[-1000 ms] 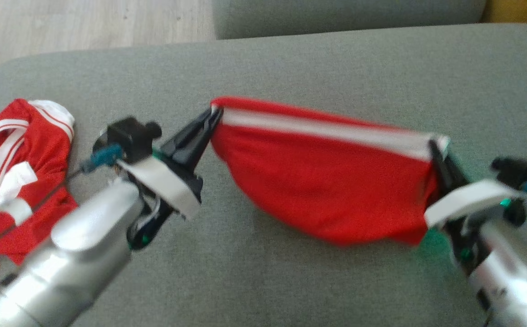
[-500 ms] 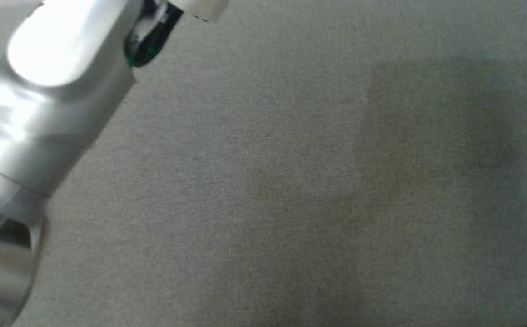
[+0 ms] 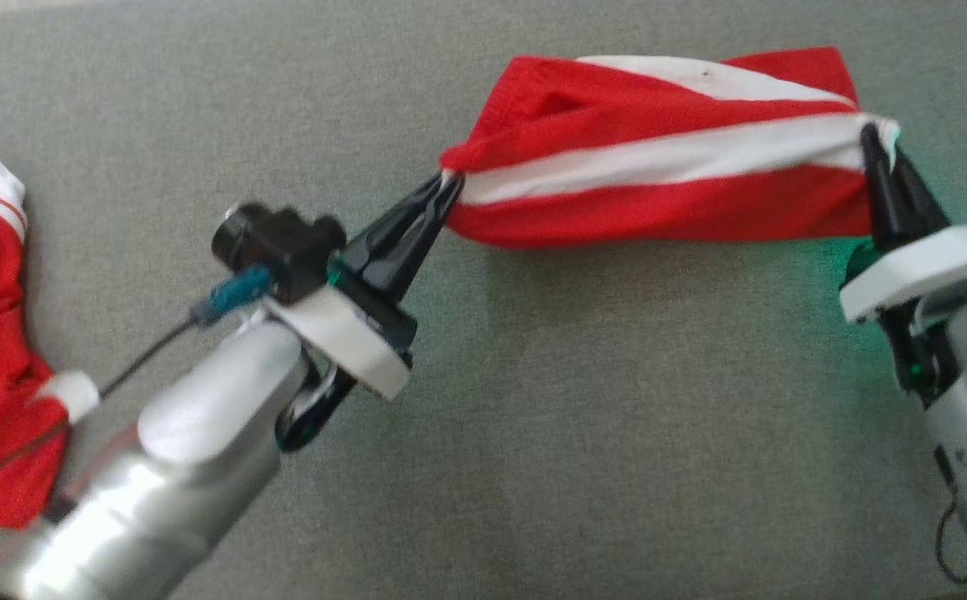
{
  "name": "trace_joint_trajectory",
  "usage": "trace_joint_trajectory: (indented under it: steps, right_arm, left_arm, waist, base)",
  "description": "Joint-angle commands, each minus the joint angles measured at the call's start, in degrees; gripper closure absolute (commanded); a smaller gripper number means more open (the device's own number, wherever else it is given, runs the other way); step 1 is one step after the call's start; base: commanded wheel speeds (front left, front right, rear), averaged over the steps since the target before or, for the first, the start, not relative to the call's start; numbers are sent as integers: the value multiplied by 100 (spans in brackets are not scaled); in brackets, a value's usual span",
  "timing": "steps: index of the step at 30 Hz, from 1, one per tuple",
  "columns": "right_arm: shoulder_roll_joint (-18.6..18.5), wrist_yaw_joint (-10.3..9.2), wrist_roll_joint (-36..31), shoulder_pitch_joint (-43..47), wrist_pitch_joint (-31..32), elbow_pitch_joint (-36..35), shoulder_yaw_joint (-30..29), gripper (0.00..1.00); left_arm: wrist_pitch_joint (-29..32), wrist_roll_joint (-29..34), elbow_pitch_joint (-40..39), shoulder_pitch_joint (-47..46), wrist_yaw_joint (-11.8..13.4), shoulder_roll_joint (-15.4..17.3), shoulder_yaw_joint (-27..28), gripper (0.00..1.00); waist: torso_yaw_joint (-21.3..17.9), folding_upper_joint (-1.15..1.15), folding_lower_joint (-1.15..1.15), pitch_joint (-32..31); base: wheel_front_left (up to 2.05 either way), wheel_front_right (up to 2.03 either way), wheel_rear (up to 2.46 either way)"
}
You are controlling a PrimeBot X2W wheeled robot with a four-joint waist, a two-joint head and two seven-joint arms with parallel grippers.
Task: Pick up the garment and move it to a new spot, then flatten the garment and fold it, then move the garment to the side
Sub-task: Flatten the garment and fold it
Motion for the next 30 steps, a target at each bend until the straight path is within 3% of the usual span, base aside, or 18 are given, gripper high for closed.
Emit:
trace_joint_trajectory:
  steps: [1,2,3,9,15,28,29,30]
  right_arm:
    - [-7,42,44,208,-94,-227,8,84]
    - [-3,42,29,326,-103,-270,-27,51]
    - [-10,42,-19,456,-108,-338,-9,0]
    - [71,42,-390,1348,-118,-930,-319,0]
    - [279,42,-792,1899,-119,-1216,-479,0]
    - [664,42,-996,1806,355,-769,-784,0]
    - [680,42,-953,1780,382,-733,-770,2]
    - [681,42,-923,1757,402,-706,-744,34]
  left_arm:
    - [-28,172,-287,126,10,216,445,100]
    - [-28,282,-374,315,10,240,520,100]
    - [-28,408,-455,487,10,262,579,100]
    - [-29,816,-719,1392,11,269,917,100]
    - [-29,991,-779,1688,11,238,1091,100]
    - [-29,1078,-788,1766,10,129,1187,100]
    - [-29,1079,-784,1767,10,121,1182,100]
    - [-29,1079,-780,1764,10,117,1182,100]
  waist:
    - [-43,0,1,-120]
    - [-47,0,1,-168]
    - [-44,0,1,-220]
    - [-6,0,1,-478]
    - [34,0,1,-488]
    - [150,0,1,-489]
    - [161,0,1,-497]
    - [172,0,1,-504]
  base:
    - [0,0,0]
    - [0,0,0]
    - [0,0,0]
    - [0,0,0]
    - [0,0,0]
    - [0,0,0]
    - [0,0,0]
    - [0,0,0]
